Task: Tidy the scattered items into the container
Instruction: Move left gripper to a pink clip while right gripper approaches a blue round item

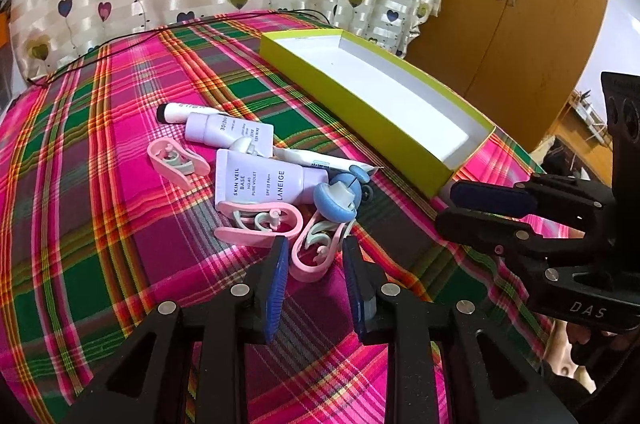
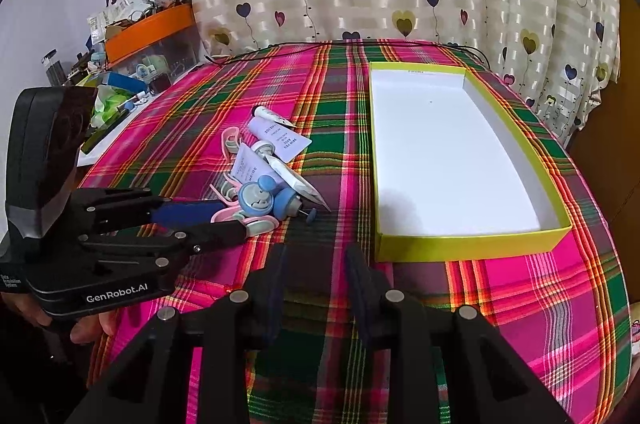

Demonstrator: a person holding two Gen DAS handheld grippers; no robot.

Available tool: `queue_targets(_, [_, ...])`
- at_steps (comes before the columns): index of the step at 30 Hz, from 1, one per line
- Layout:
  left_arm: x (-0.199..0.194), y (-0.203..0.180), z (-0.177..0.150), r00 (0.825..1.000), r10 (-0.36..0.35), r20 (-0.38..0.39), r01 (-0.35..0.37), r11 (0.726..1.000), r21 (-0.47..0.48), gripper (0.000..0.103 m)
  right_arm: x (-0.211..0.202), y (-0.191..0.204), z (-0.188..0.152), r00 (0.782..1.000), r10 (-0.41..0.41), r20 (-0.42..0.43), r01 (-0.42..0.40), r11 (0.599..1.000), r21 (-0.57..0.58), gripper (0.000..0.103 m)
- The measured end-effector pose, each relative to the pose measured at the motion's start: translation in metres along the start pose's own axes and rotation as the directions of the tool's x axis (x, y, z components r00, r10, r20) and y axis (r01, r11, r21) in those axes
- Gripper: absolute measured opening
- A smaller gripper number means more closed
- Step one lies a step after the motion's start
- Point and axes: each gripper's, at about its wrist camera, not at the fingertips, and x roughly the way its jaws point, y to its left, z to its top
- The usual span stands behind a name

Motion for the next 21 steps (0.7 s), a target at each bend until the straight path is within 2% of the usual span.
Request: queue_targets(21, [0.0107,-0.0103,0.0012,0.999,0.046,-0.029,-0.045,0.998,0.050,0.028,0.0018,0.0000,0.0011,1.000,-0.003,0.001,0.003,1.000,0.001,0.030])
